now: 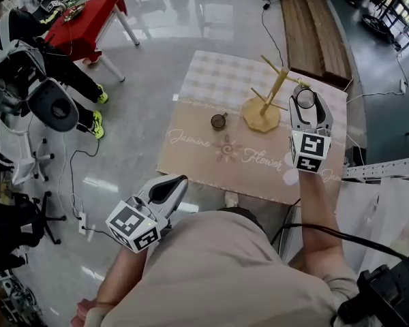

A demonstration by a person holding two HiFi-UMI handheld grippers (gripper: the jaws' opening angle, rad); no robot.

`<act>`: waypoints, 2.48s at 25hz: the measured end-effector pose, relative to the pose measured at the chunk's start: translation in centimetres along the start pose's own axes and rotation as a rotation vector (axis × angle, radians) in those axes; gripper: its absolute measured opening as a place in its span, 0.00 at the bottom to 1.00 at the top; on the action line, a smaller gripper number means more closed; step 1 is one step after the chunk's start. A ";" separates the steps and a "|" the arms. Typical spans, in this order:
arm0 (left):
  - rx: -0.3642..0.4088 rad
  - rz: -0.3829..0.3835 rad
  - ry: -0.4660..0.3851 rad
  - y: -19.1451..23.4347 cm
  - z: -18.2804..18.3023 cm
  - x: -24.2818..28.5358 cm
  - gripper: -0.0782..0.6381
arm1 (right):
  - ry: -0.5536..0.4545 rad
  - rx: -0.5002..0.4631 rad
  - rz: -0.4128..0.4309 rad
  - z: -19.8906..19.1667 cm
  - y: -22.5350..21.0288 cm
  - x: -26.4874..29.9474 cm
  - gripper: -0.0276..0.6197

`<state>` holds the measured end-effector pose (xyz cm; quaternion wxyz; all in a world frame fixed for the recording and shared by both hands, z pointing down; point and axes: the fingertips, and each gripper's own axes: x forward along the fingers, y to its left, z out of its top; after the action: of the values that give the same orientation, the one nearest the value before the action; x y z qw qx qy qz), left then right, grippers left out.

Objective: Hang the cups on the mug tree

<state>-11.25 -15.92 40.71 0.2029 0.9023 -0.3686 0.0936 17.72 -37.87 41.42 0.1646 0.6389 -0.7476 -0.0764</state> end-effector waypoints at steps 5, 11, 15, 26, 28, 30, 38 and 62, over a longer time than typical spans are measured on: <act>-0.010 0.028 -0.004 0.6 -0.7 -1.9 0.12 | 0.012 0.004 -0.022 -0.7 0.9 0.9 0.46; -0.018 0.049 -0.008 0.9 -1.1 -3.5 0.12 | 0.034 0.011 -0.025 -1.4 2.2 1.8 0.46; -0.021 0.056 -0.010 1.2 -1.4 -4.4 0.12 | 0.048 0.000 -0.014 -1.8 3.2 2.0 0.45; -0.017 0.035 -0.014 1.4 -2.0 -6.4 0.12 | 0.074 0.003 -0.011 -2.6 4.2 0.3 0.44; -0.016 0.021 -0.018 1.4 -2.0 -6.7 0.12 | 0.082 0.009 -0.011 -2.7 4.6 -0.6 0.44; -0.012 0.002 -0.019 1.2 -2.0 -7.0 0.12 | 0.099 0.020 -0.003 -3.1 5.2 -1.8 0.44; -0.006 -0.098 -0.007 0.0 -3.0 -8.4 0.12 | 0.180 0.125 0.107 -4.4 10.4 -9.3 0.23; 0.011 -0.326 0.059 -3.0 -8.9 -14.5 0.12 | 0.254 0.279 0.405 -1.6 30.0 -29.7 0.07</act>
<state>-19.65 -1.04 43.18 0.2212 0.9481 -0.2108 0.0878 -5.74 -3.45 48.25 0.1791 0.4973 -0.8368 0.1426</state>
